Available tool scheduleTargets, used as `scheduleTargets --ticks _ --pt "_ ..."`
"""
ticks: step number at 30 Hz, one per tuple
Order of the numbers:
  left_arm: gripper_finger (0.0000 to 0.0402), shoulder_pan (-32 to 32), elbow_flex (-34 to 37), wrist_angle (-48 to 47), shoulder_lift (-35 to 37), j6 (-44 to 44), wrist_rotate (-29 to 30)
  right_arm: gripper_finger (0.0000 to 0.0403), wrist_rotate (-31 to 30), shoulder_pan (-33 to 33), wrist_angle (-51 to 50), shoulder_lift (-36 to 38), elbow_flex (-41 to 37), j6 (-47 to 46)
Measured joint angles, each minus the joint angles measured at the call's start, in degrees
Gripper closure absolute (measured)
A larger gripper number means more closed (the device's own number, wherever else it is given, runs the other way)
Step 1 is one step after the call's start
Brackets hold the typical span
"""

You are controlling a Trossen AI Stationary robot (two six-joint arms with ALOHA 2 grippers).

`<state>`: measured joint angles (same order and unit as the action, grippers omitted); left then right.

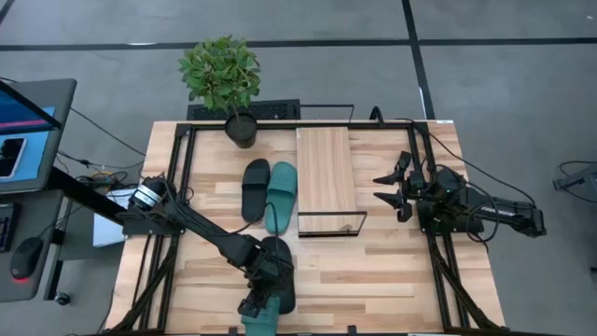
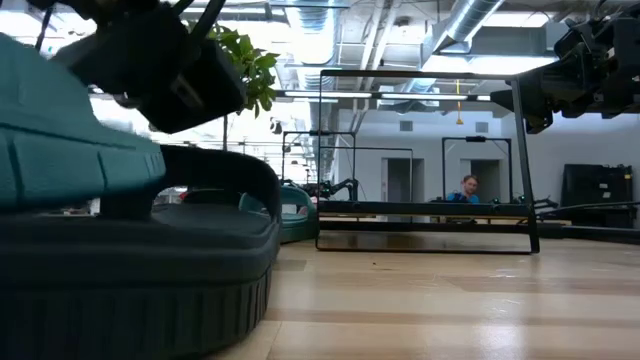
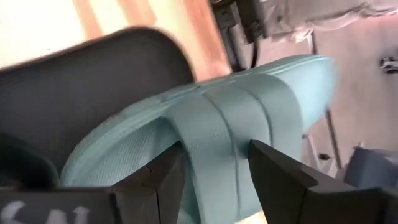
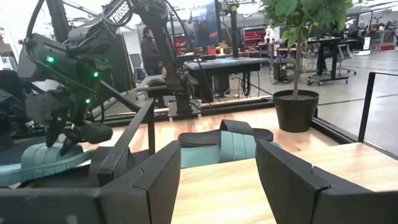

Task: Pick and place slides into the shelf
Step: Put the bottom green slide on the shelf

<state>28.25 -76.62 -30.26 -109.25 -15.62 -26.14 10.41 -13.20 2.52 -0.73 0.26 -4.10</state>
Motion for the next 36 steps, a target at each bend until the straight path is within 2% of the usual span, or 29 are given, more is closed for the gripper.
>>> scheduleTargets --ticks 3,5,9,10,16,23,27,36 --pt "0.0246 0.11 0.02 0.13 -0.49 0.04 -1.76 0.0202 0.0 0.0 -0.01 0.0 0.01 0.0" --pt "0.0268 0.13 0.02 0.35 -0.58 0.36 -2.22 0.0202 0.0 -0.01 0.0 0.0 0.0 0.0" --pt "0.0368 0.13 0.02 -0.21 -0.65 3.41 -5.07 0.0202 0.0 0.01 -0.01 0.0 0.01 0.0" --pt "0.0383 0.13 0.02 -0.19 -0.65 3.55 -6.22 0.0202 0.0 -0.01 -0.01 0.0 0.01 0.0" --pt "0.0397 0.24 -0.06 -1.09 -0.39 0.22 -8.12 0.0202 0.0 0.01 0.0 0.0 0.01 0.0" --pt "0.0399 2.32 -4.83 -8.36 1.12 -3.67 -7.68 0.0202 0.0 0.01 0.01 0.0 0.01 0.0" --pt "0.04 3.39 -9.28 -13.56 3.02 -6.87 -4.15 0.0202 0.0 0.0 0.0 0.0 0.01 0.0" --pt "0.0401 4.17 -25.53 -33.26 5.49 -11.97 11.32 0.0202 0.0 -0.01 -0.01 0.0 0.01 0.0"
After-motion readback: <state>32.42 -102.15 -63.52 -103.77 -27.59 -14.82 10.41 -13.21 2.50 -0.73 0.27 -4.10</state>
